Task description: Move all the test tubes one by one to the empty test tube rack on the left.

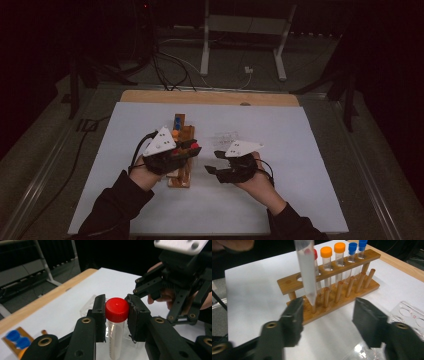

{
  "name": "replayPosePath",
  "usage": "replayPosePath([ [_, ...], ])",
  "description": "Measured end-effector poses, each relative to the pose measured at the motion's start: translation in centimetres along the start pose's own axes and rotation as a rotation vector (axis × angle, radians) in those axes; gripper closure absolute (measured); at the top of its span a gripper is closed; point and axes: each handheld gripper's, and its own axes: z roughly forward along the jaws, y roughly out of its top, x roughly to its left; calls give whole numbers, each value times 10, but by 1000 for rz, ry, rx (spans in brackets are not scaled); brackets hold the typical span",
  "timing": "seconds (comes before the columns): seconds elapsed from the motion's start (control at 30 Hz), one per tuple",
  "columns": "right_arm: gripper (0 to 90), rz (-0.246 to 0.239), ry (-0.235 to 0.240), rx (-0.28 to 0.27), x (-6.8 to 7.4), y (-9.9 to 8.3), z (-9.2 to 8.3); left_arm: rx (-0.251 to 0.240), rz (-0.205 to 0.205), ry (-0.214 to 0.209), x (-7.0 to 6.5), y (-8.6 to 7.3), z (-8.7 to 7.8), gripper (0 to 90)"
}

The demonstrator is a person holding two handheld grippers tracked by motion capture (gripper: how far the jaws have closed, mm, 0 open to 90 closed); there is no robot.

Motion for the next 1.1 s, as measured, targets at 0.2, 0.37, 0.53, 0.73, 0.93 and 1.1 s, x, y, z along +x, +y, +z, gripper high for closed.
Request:
replayPosePath([
  [0.2, 216, 9, -1, -11, 0, 0, 1, -30, 5, 19, 5, 8, -17, 715],
  [0.37, 129, 29, 6, -21, 1, 0, 1, -38, 2, 39, 9, 10, -25, 715],
  [0.53, 45, 51, 6, -24, 0, 0, 1, -47, -8, 50, 11, 10, -32, 715],
  [0.73, 2, 46, 31, -28, -2, -1, 0, -61, -22, 71, 17, 10, -41, 715],
  [0.93, 2, 52, 29, -30, -3, -1, -1, -74, -34, 86, 20, 10, -48, 715],
  [1.1, 1, 59, 31, -42, -5, -1, -1, -81, -49, 102, 24, 7, -51, 715],
])
